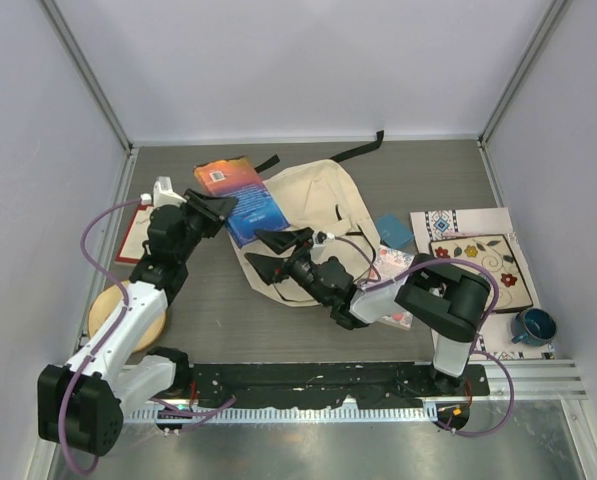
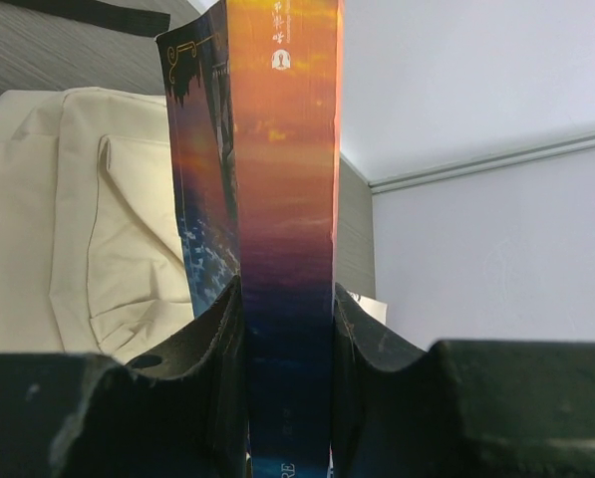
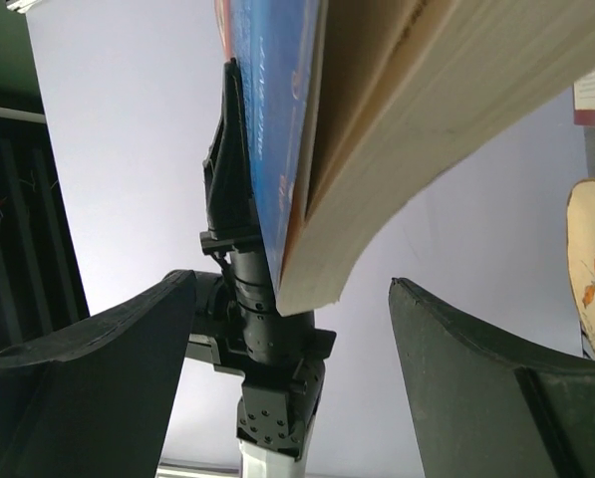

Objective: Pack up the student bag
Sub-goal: Pick up the book from the center of the board.

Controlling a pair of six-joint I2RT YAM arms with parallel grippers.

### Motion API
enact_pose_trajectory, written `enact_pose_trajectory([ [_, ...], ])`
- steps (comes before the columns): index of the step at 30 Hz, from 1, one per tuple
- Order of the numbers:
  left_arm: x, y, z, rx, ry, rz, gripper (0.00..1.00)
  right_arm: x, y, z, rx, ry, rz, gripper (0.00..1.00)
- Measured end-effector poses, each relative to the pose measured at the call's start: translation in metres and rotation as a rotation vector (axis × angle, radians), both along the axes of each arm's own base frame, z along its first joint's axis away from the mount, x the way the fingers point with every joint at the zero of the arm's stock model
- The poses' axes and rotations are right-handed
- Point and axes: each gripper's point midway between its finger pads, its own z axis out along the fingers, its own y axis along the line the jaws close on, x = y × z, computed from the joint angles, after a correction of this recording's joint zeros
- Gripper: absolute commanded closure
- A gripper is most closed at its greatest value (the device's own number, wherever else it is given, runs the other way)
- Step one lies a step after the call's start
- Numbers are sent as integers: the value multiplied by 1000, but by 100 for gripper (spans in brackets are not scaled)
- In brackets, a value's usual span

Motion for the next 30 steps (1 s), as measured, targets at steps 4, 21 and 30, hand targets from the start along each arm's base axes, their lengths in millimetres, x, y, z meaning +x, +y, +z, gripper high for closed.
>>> enact_pose_trajectory([
  [4,-2,-3,2,-3,-4,-10,100,9,7,11,24,-18,-21,17],
  [21,-19,-7,34,-46,-87,-29,100,47,-12,6,-16,-49,-154,47],
  [30,-19,-7,31,-49,-81,-28,100,58,-22,0,-36,-54,-176,58],
])
